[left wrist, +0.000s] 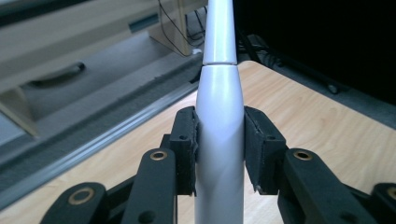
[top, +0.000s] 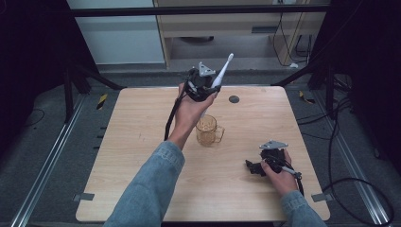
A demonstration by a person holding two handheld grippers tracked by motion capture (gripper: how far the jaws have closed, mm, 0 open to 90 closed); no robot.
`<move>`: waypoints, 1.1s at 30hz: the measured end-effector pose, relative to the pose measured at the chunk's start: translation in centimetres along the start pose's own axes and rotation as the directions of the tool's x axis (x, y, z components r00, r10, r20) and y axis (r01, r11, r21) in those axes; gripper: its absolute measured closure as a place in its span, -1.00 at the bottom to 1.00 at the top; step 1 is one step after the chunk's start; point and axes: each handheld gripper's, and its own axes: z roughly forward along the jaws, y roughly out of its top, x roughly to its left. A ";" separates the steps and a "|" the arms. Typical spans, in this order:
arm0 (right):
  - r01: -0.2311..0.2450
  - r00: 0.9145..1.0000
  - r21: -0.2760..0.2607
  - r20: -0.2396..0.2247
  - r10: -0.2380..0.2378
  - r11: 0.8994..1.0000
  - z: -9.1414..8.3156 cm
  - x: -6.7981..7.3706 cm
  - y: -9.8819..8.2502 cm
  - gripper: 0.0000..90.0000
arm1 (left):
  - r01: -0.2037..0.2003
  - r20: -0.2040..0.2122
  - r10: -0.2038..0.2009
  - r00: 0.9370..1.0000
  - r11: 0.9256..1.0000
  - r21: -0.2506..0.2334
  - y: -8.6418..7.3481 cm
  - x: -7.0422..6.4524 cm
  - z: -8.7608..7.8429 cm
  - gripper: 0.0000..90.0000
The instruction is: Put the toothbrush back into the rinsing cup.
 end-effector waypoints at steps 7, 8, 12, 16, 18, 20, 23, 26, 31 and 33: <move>0.014 1.000 -0.001 -0.003 -0.014 1.000 0.0 -0.1 0.0 -0.99 | 0.013 0.015 -0.013 1.000 1.000 -0.012 -0.3 -0.4 0.7 0.48; 0.020 1.000 0.000 -0.003 -0.020 1.000 0.0 -0.1 0.0 -0.99 | 0.011 0.019 -0.011 1.000 1.000 -0.011 -0.4 -0.4 0.8 0.48; 0.020 1.000 0.000 -0.003 -0.020 1.000 0.0 -0.1 0.0 -0.99 | 0.021 0.035 -0.020 0.999 1.000 -0.019 -0.7 -0.6 1.0 0.48; 0.018 1.000 0.001 -0.003 -0.018 1.000 0.0 -0.1 0.0 -0.99 | 0.022 0.041 -0.022 0.999 1.000 -0.014 -1.3 -0.7 1.2 0.48; 0.018 1.000 0.001 -0.003 -0.018 1.000 0.0 -0.1 0.0 -0.99 | 0.030 0.035 -0.029 0.999 0.999 -0.020 -1.5 -0.6 1.3 0.48; 0.017 1.000 0.000 -0.003 -0.017 1.000 0.0 -0.1 0.0 -0.99 | 0.030 0.030 -0.030 0.999 0.999 -0.024 -1.8 -0.4 1.5 0.48; 0.018 1.000 0.000 -0.003 -0.018 1.000 0.0 -0.1 0.0 -0.99 | 0.033 0.031 -0.032 0.999 0.999 -0.027 -2.0 -0.2 1.7 0.48; 0.018 1.000 0.000 -0.003 -0.018 1.000 0.0 -0.1 0.0 -0.99 | 0.034 0.036 -0.033 0.999 0.999 -0.027 -2.3 -0.2 2.0 0.48; 0.018 1.000 0.001 -0.003 -0.018 1.000 0.0 -0.1 0.0 -0.99 | 0.055 0.049 -0.053 0.997 0.998 -0.041 -2.7 0.1 2.2 0.48; 0.022 1.000 0.000 -0.003 -0.022 1.000 0.0 -0.1 0.0 -0.99 | 0.060 0.050 -0.058 0.997 0.997 -0.044 -2.8 0.2 2.2 0.48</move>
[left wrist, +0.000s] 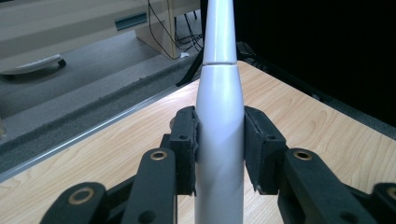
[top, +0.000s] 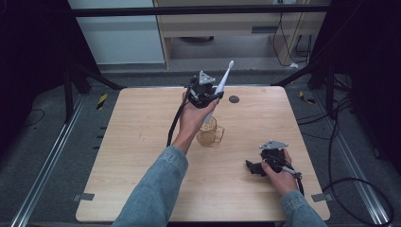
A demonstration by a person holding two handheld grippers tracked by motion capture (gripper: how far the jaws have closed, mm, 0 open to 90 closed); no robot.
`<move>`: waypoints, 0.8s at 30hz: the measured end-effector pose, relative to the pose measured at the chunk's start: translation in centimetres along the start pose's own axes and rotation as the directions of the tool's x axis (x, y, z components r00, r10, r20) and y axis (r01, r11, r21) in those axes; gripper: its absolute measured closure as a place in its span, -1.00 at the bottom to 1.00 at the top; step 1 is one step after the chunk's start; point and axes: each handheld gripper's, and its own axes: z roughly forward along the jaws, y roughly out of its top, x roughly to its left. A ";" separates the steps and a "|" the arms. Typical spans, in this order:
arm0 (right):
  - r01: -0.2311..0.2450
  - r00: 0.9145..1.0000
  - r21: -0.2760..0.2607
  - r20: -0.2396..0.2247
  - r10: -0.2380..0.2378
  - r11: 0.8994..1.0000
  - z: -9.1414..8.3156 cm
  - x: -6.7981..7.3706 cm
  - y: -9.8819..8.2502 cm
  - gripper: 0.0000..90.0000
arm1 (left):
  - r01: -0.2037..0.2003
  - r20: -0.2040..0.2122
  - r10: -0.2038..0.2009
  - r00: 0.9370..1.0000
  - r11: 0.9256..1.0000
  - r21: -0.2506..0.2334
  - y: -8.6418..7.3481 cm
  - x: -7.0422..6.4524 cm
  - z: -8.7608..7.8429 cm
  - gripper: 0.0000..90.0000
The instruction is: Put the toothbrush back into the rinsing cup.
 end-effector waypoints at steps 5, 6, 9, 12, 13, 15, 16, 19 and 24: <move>-0.001 1.000 0.001 0.000 0.001 1.000 0.0 0.0 0.0 -0.99 | -0.011 -0.001 0.011 1.000 1.000 0.004 -0.6 0.0 0.0 0.48; -0.008 1.000 0.002 -0.004 0.008 1.000 0.0 0.0 0.0 -0.99 | -0.010 0.002 0.010 1.000 1.000 0.007 -0.7 0.0 0.0 0.48; -0.007 1.000 0.002 -0.004 0.007 1.000 0.0 0.0 0.0 -0.99 | -0.001 0.011 0.001 1.000 1.000 0.009 -1.3 0.2 0.2 0.48; -0.011 1.000 0.000 -0.005 0.011 1.000 0.0 0.1 0.0 -0.99 | 0.002 0.012 -0.002 1.000 1.000 0.011 -1.7 0.3 0.3 0.48; -0.011 1.000 0.001 -0.005 0.011 1.000 0.0 0.1 0.0 -0.99 | 0.004 0.012 -0.004 1.000 1.000 0.012 -1.8 0.4 0.3 0.48; -0.005 1.000 -0.001 -0.003 0.005 1.000 0.0 0.0 0.0 -0.99 | 0.006 0.011 -0.006 1.000 1.000 0.016 -2.0 0.4 0.4 0.48; -0.005 1.000 -0.002 -0.003 0.005 1.000 0.0 0.0 0.0 -0.99 | 0.006 0.011 -0.006 1.000 1.000 0.019 -2.2 0.4 0.4 0.48; -0.005 1.000 -0.001 -0.003 0.005 1.000 0.0 0.0 0.0 -0.99 | 0.010 0.011 -0.010 1.000 1.000 0.020 -2.4 0.5 0.5 0.48; -0.005 1.000 -0.002 -0.003 0.005 1.000 0.0 0.0 0.0 -0.99 | 0.011 0.012 -0.011 1.000 1.000 0.022 -2.8 0.5 0.6 0.48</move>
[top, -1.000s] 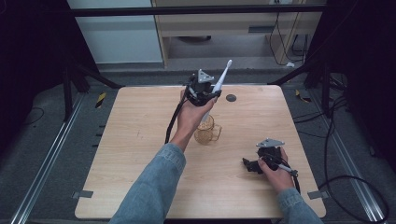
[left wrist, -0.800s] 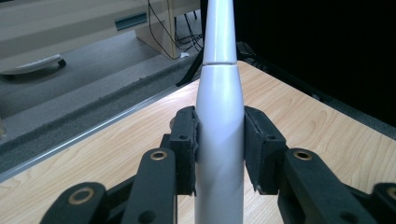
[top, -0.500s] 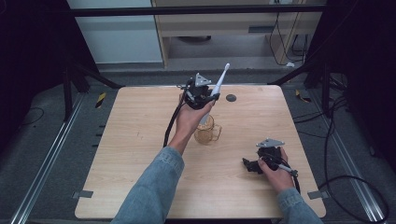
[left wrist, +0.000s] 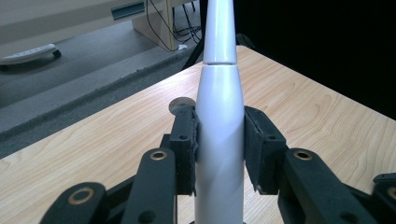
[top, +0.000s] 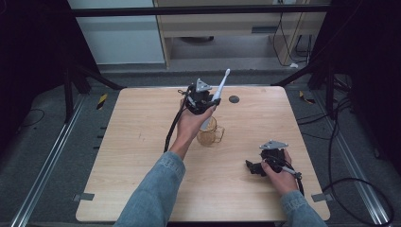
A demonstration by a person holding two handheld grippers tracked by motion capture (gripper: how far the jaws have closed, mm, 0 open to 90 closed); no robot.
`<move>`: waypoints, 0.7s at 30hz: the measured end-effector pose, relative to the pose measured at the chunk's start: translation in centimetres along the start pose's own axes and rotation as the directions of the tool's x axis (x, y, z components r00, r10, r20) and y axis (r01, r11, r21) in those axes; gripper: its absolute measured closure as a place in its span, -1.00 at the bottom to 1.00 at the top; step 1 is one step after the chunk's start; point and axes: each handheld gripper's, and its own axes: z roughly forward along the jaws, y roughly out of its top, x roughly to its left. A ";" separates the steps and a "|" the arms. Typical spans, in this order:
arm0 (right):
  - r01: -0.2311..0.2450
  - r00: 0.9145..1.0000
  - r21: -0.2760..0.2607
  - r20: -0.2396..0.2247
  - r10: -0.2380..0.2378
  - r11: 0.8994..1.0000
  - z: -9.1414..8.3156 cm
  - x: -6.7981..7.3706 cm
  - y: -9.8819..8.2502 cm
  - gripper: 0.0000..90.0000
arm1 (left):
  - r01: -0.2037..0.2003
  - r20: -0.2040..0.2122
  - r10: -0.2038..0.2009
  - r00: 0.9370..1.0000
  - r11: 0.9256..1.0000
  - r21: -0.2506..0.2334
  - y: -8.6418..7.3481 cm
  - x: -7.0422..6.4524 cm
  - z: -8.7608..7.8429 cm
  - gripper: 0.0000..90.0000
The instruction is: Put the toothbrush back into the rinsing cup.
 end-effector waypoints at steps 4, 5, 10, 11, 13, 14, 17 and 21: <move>-0.001 1.000 0.001 0.000 0.001 1.000 0.0 0.0 0.0 -0.99 | 0.005 0.003 -0.005 1.000 1.000 0.006 -0.4 0.1 0.1 0.48; -0.002 1.000 0.000 -0.001 0.002 1.000 0.0 0.0 0.0 -0.99 | 0.006 0.004 -0.006 1.000 1.000 0.008 -0.4 0.2 0.1 0.48; -0.008 1.000 0.002 -0.002 0.008 1.000 0.0 0.0 0.0 -0.99 | 0.009 0.001 -0.009 1.000 1.000 0.010 -1.0 0.4 0.1 0.48; -0.008 1.000 0.002 -0.002 0.008 1.000 0.0 0.0 0.0 -0.99 | 0.011 0.003 -0.011 1.000 1.000 0.010 -1.1 0.4 0.1 0.48; -0.002 1.000 0.000 0.000 0.002 1.000 0.0 0.0 0.0 -0.99 | 0.007 -0.002 -0.007 1.000 1.000 0.001 -1.3 0.4 0.0 0.48; -0.002 1.000 0.000 -0.001 0.002 1.000 0.0 0.0 0.0 -0.99 | 0.006 -0.003 -0.006 1.000 1.000 -0.003 -1.5 0.4 0.0 0.48; -0.008 1.000 0.004 -0.001 0.008 1.000 0.0 0.0 0.0 -0.99 | 0.010 -0.006 -0.010 1.000 1.000 -0.001 -1.7 0.3 0.0 0.48; -0.008 1.000 0.004 -0.002 0.008 1.000 0.0 0.0 0.0 -0.99 | -0.004 -0.011 0.004 1.000 1.000 0.007 -2.0 0.2 -0.1 0.48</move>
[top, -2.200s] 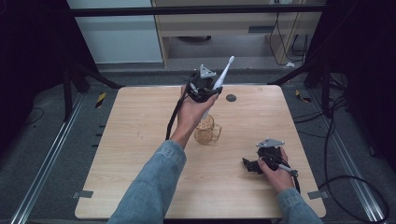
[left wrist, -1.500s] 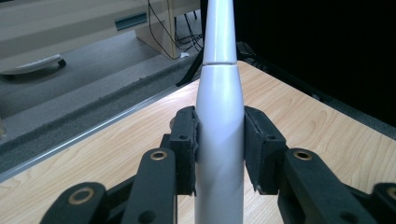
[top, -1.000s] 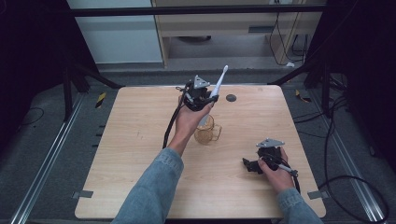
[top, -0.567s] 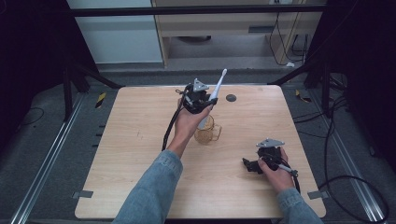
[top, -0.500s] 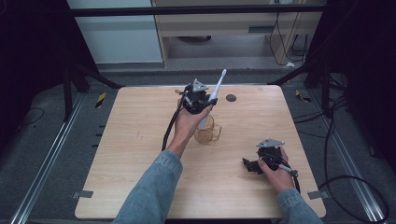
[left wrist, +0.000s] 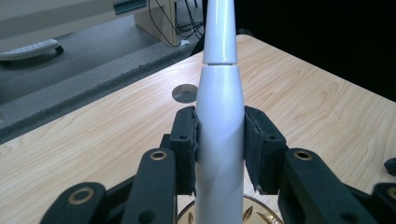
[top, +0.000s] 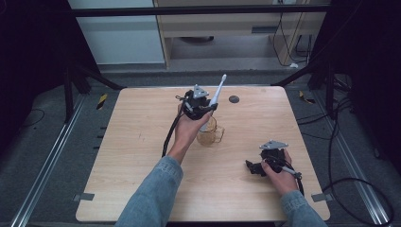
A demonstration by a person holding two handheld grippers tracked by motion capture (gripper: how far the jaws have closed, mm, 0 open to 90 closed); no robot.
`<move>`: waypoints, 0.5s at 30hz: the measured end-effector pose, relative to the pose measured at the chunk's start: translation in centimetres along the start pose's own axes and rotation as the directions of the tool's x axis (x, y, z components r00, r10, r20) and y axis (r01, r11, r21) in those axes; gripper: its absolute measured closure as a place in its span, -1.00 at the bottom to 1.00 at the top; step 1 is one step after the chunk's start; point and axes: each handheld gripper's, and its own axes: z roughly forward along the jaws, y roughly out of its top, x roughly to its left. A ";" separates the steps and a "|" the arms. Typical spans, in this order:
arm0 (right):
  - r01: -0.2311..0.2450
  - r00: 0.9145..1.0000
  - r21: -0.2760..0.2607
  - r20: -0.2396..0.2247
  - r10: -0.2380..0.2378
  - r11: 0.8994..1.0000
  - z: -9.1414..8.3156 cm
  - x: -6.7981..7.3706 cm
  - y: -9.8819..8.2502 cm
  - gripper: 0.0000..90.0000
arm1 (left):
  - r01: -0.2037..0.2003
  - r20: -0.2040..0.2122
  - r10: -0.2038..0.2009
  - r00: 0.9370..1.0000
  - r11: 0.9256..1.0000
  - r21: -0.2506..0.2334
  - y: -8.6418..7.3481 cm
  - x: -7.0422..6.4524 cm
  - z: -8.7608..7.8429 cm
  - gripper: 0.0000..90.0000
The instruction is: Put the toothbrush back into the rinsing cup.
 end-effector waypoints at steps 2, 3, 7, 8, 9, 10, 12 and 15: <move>-0.001 1.000 0.000 0.000 0.001 1.000 0.0 0.0 0.0 -0.99 | -0.014 -0.005 0.014 1.000 1.000 -0.004 0.0 0.0 -0.2 0.48; -0.002 1.000 0.000 0.000 0.002 1.000 0.0 0.0 0.0 -0.99 | -0.019 -0.006 0.018 1.000 1.000 -0.004 0.0 0.0 -0.3 0.48; -0.001 1.000 -0.001 0.000 0.001 1.000 0.0 0.0 0.0 -0.99 | -0.022 -0.002 0.022 1.000 1.000 -0.005 -0.4 -0.2 -0.4 0.48; -0.001 1.000 -0.001 0.001 0.001 1.000 0.0 0.0 0.0 -0.99 | -0.025 -0.002 0.025 1.000 1.000 -0.004 -0.5 -0.3 -0.4 0.48; -0.002 1.000 -0.001 0.000 0.002 1.000 0.0 0.0 0.0 -0.99 | -0.032 -0.003 0.032 0.999 0.999 0.001 -0.6 -0.4 -0.4 0.48; -0.001 1.000 -0.001 0.000 0.001 1.000 0.0 0.0 0.0 -0.99 | -0.032 -0.004 0.032 0.999 0.999 0.004 -0.7 -0.5 -0.4 0.48; 0.000 1.000 -0.002 0.001 0.000 1.000 0.0 0.0 0.0 -0.99 | -0.032 -0.003 0.032 0.999 0.999 0.007 -0.8 -0.6 -0.3 0.48; -0.001 1.000 -0.001 0.001 0.001 1.000 0.0 0.0 0.0 -0.99 | -0.033 0.000 0.033 0.999 0.999 0.010 -1.1 -0.6 -0.3 0.48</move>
